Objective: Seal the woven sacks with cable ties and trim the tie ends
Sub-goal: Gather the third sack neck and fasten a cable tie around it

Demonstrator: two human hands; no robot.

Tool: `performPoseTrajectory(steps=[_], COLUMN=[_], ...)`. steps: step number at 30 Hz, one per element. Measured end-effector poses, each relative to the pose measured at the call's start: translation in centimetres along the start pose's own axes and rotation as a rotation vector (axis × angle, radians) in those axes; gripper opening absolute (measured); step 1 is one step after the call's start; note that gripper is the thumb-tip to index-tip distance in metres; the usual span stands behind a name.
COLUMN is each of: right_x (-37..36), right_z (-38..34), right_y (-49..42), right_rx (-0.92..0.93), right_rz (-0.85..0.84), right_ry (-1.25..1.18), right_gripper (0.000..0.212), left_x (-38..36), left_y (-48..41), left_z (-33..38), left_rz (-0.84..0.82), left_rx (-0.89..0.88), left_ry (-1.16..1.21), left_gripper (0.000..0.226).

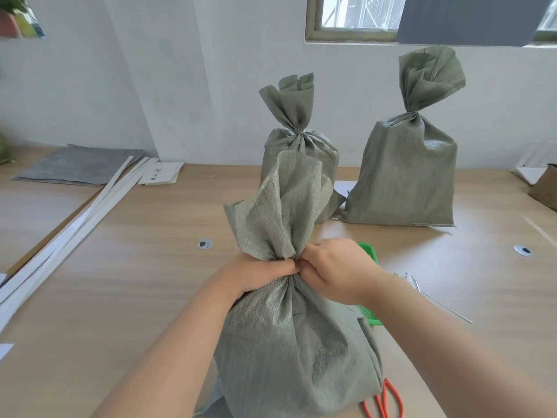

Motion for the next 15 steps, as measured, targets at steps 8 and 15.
performPoseTrajectory(steps=[8, 15], right_x=[-0.7, -1.7], right_z=[0.1, -0.3], right_y=[0.0, 1.4], right_rx=[-0.199, -0.426], right_rz=[0.071, 0.223], right_ry=[-0.39, -0.841], right_gripper=[0.039, 0.045], left_x=[-0.3, -0.7], left_y=[0.2, -0.1], left_z=[-0.1, -0.3], left_rz=[-0.029, -0.131], left_rx=[0.02, 0.007], left_ry=[-0.022, 0.021], left_gripper=[0.012, 0.031])
Point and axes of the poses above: each hand's wrist, its own y-axis away from the middle knuckle, its own x-axis out of the back of the hand, z = x × y, the point moved 4 cm from there along -y, towards the middle knuckle, and after that the axes turned 1 degree about x, right-handed, at the moved point
